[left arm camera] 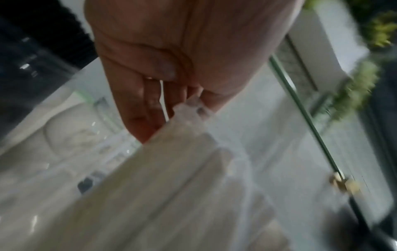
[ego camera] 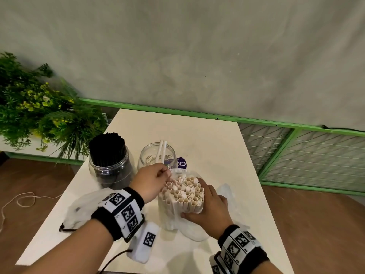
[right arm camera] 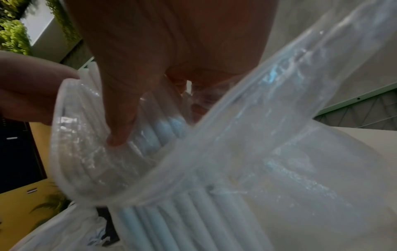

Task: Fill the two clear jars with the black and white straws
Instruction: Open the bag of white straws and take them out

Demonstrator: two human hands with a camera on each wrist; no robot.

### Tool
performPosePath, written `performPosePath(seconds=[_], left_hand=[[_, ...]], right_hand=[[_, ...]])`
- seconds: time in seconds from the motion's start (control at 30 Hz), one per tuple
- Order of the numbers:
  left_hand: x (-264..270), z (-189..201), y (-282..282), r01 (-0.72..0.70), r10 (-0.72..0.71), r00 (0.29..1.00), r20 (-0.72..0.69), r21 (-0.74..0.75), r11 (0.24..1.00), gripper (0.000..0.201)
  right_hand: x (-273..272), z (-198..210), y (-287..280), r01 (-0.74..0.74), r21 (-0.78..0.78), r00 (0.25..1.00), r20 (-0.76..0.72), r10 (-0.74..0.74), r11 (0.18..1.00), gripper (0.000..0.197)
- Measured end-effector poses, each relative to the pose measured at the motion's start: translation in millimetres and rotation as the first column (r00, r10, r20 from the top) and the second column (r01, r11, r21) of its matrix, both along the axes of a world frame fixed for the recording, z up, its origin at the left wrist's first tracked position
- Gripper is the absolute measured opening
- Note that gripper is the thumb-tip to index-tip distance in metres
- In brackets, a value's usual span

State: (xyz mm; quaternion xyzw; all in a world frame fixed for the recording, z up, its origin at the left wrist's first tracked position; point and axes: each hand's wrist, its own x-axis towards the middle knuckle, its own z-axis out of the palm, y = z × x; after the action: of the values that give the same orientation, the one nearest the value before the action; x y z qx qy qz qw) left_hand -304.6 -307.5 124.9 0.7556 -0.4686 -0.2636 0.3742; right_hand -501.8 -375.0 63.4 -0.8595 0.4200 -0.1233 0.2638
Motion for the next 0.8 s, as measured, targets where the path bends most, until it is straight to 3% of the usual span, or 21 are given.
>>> performPosePath(seconds=[0.1, 0.2, 0.3, 0.4, 0.57, 0.67, 0.8], left_hand=[[-0.9, -9.4, 0.8, -0.105, 0.09, 0.904, -0.418, -0.013, 0.994, 0.013], [1.1, -14.0, 5.5, -0.163, 0.148, 0.803, -0.578, 0.026, 0.986, 0.014], [1.7, -10.6, 5.0, -0.063, 0.076, 0.845, -0.529, 0.042, 0.997, 0.026], [-2.8, -6.2, 3.2, -0.003, 0.03, 0.826, -0.563, 0.049, 0.999, 0.022], [-2.1, -12.5, -3.1, -0.111, 0.154, 0.75, -0.643, 0.107, 0.988, 0.017], [-0.8, -10.1, -2.2, -0.081, 0.121, 0.835, -0.537, 0.098, 0.992, 0.012], [-1.0, 0.8, -1.8, 0.065, -0.031, 0.97, -0.243, 0.134, 0.989, 0.03]], right_hand=[[1.1, -0.1, 3.3, 0.003, -0.008, 1.0, 0.023, -0.003, 1.0, 0.114], [1.9, -0.6, 4.6, -0.002, -0.011, 1.0, 0.021, 0.002, 1.0, 0.113], [2.6, 0.0, 5.6, -0.019, -0.004, 1.0, 0.012, 0.019, 1.0, 0.111], [2.7, -0.8, 6.5, -0.039, -0.01, 0.999, 0.016, 0.039, 0.999, 0.109], [1.0, -0.8, 5.5, -0.009, 0.024, 0.999, 0.036, 0.008, 1.0, 0.112], [0.5, -4.2, 5.8, -0.006, 0.022, 1.0, 0.021, 0.006, 1.0, 0.112], [0.0, -8.3, 6.1, -0.014, 0.012, 1.0, -0.003, 0.014, 1.0, 0.112]])
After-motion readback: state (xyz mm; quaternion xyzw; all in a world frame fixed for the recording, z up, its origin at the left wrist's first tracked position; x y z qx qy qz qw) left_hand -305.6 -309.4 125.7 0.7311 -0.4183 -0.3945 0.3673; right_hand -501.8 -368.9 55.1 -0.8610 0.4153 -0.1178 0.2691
